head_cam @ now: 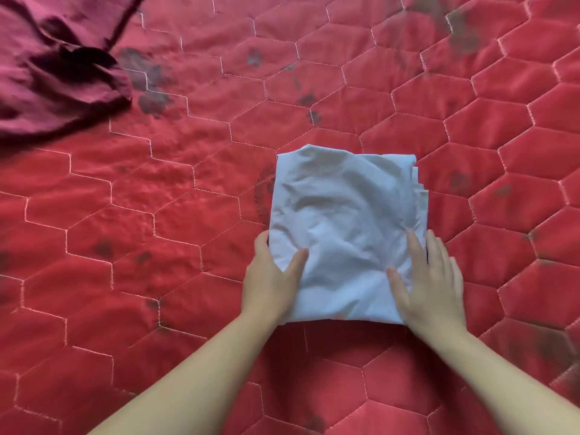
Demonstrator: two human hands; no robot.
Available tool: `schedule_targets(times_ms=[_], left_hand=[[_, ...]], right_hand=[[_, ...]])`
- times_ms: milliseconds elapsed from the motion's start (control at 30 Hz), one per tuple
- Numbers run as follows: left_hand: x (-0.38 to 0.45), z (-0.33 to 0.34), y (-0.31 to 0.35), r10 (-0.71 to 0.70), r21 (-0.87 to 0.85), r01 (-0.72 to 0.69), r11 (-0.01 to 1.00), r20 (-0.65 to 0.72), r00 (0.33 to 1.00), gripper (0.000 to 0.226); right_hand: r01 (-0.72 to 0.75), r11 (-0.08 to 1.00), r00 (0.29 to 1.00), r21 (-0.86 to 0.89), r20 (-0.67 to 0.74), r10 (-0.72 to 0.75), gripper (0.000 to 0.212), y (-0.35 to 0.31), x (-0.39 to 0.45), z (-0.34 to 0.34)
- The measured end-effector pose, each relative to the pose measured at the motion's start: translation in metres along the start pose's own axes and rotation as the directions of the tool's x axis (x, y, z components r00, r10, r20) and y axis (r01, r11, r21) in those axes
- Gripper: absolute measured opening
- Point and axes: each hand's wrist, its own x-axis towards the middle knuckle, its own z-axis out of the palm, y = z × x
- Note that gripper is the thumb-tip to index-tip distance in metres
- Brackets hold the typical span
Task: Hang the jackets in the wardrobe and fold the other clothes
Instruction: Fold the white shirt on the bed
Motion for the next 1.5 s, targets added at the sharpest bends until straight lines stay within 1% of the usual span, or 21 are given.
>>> schedule_targets(times_ms=[100, 167, 233, 333, 400, 533, 667, 733, 833, 867, 900, 933, 967, 1033, 1067, 1133, 1200, 1267, 1400, 1433, 1500], left_hand=[[0.000, 0.001, 0.000, -0.057, -0.005, 0.057, 0.998, 0.044, 0.997, 0.055], [0.005, 0.003, 0.000, -0.099, -0.011, 0.100, 0.995, 0.082, 0.992, 0.047], [0.006, 0.004, 0.001, -0.169, -0.100, 0.183, 0.978, 0.131, 0.977, 0.036], [-0.001, 0.002, 0.002, -0.247, -0.202, 0.288, 0.936, 0.205, 0.947, 0.033], [-0.006, 0.002, 0.000, -0.242, -0.148, 0.273, 0.950, 0.198, 0.950, 0.039], [-0.020, 0.008, 0.002, -0.133, 0.016, 0.132, 0.991, 0.113, 0.985, 0.049], [-0.032, 0.016, 0.004, -0.075, 0.071, 0.070, 0.995, 0.071, 0.995, 0.053], [-0.037, 0.016, 0.004, -0.030, 0.022, 0.028, 0.999, 0.094, 0.995, 0.051], [-0.043, 0.010, 0.005, -0.006, -0.276, 0.066, 0.959, 0.212, 0.977, 0.035], [-0.044, 0.007, 0.006, -0.054, -0.375, 0.150, 0.915, 0.253, 0.966, 0.025], [-0.046, 0.003, 0.007, -0.128, -0.457, 0.270, 0.847, 0.317, 0.940, 0.024], [-0.046, -0.001, 0.006, -0.177, -0.527, 0.371, 0.765, 0.381, 0.907, 0.031], [-0.044, -0.003, 0.003, -0.172, -0.584, 0.422, 0.693, 0.435, 0.884, 0.039], [-0.042, -0.008, -0.002, -0.114, -0.645, 0.449, 0.618, 0.491, 0.863, 0.063], [-0.042, -0.010, -0.004, -0.106, -0.632, 0.464, 0.621, 0.519, 0.848, 0.070], [-0.041, -0.014, -0.003, -0.119, -0.573, 0.485, 0.661, 0.558, 0.821, 0.062], [-0.041, -0.017, -0.002, -0.164, -0.533, 0.513, 0.673, 0.569, 0.806, 0.051], [-0.039, -0.017, -0.002, -0.169, -0.521, 0.519, 0.678, 0.576, 0.800, 0.050], [-0.040, -0.015, 0.003, -0.085, -0.528, 0.490, 0.694, 0.615, 0.784, 0.039], [-0.040, -0.014, 0.003, -0.093, -0.535, 0.477, 0.697, 0.593, 0.800, 0.035], [-0.037, -0.007, -0.001, -0.118, -0.499, 0.395, 0.771, 0.498, 0.859, 0.019]], right_hand=[[-0.082, 0.981, 0.994, 0.175, -0.052, 0.093, 0.075, 0.002, 0.002, -0.005], [-0.230, 0.886, 0.967, 0.403, -0.008, 0.255, 0.080, -0.002, 0.010, -0.011], [-0.401, 0.743, 0.905, 0.535, 0.106, 0.412, 0.072, -0.007, 0.017, -0.018], [-0.513, 0.672, 0.858, 0.534, 0.308, 0.410, 0.050, -0.010, 0.021, -0.026], [-0.465, 0.732, 0.882, 0.498, 0.335, 0.332, 0.040, -0.013, 0.018, -0.033], [-0.229, 0.889, 0.969, 0.396, 0.184, 0.167, 0.029, -0.034, 0.001, -0.048], [0.005, 0.971, 0.991, 0.239, 0.132, -0.038, 0.039, -0.069, -0.020, -0.052], [0.108, 0.982, 0.983, 0.158, 0.133, -0.129, 0.049, -0.087, -0.029, -0.048], [0.212, 0.965, 0.956, 0.156, 0.172, -0.238, 0.060, -0.107, -0.039, -0.035], [0.221, 0.962, 0.948, 0.162, 0.194, -0.251, 0.063, -0.112, -0.041, -0.031], [0.226, 0.959, 0.940, 0.170, 0.220, -0.261, 0.067, -0.117, -0.043, -0.028], [0.239, 0.954, 0.931, 0.180, 0.238, -0.278, 0.070, -0.121, -0.045, -0.025], [0.262, 0.946, 0.922, 0.189, 0.242, -0.303, 0.071, -0.124, -0.049, -0.024], [0.337, 0.916, 0.903, 0.218, 0.200, -0.380, 0.067, -0.127, -0.056, -0.023], [0.379, 0.891, 0.888, 0.251, 0.170, -0.426, 0.060, -0.127, -0.060, -0.024], [0.421, 0.828, 0.852, 0.372, 0.151, -0.501, 0.036, -0.127, -0.067, -0.027], [0.391, 0.757, 0.842, 0.524, 0.128, -0.524, 0.024, -0.123, -0.072, -0.032], [0.338, 0.697, 0.864, 0.633, 0.085, -0.496, 0.016, -0.119, -0.076, -0.036], [0.305, 0.668, 0.810, 0.678, 0.184, -0.557, 0.032, -0.120, -0.083, -0.037], [0.303, 0.669, 0.792, 0.679, 0.211, -0.573, 0.035, -0.121, -0.084, -0.035], [0.262, 0.653, 0.775, 0.710, 0.248, -0.581, 0.035, -0.125, -0.084, -0.033]])
